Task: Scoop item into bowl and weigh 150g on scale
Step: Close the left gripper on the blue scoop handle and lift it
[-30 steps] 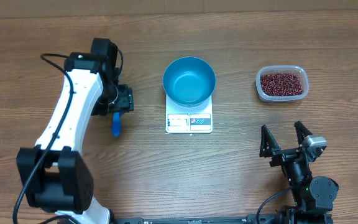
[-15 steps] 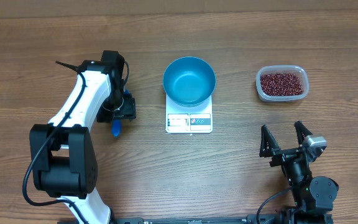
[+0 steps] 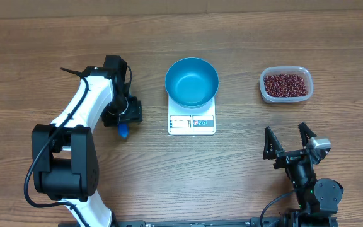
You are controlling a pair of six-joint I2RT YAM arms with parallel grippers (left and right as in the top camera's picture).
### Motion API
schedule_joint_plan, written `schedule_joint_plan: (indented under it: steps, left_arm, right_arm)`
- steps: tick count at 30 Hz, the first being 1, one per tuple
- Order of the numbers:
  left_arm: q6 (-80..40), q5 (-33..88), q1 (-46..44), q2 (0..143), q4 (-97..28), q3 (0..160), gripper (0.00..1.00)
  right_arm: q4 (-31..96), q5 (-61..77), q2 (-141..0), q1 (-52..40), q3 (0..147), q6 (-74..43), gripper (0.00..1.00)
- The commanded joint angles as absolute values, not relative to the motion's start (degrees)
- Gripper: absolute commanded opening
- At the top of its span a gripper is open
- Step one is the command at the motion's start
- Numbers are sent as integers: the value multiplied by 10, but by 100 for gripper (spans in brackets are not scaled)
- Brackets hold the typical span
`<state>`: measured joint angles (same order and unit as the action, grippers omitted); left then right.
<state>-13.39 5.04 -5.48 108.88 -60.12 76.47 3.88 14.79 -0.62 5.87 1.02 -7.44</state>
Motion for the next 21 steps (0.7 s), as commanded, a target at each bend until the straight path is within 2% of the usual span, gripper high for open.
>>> schedule_joint_plan:
  steps: [1, 6, 10, 12, 19, 21]
  left_arm:
    - [-128, 106, -51, 1091, -597, 763, 72]
    - [-136, 81, -49, 1091, -592, 763, 74]
    - [-215, 3, -48, 1091, -585, 763, 78]
    - [-228, 1, -48, 1091, -574, 762, 100]
    - [-230, 60, -49, 1091, -565, 761, 100]
    - [-234, 56, -49, 1091, -564, 759, 91]
  right_arm:
    - [35, 146, -2, 57, 4, -75, 100]
    - [35, 146, -2, 57, 4, -75, 100]
    - [35, 146, -2, 57, 4, -75, 100]
    - [35, 146, -2, 57, 4, -75, 100]
    - [35, 146, -2, 57, 4, -75, 100]
    - [35, 146, -2, 57, 4, -75, 100]
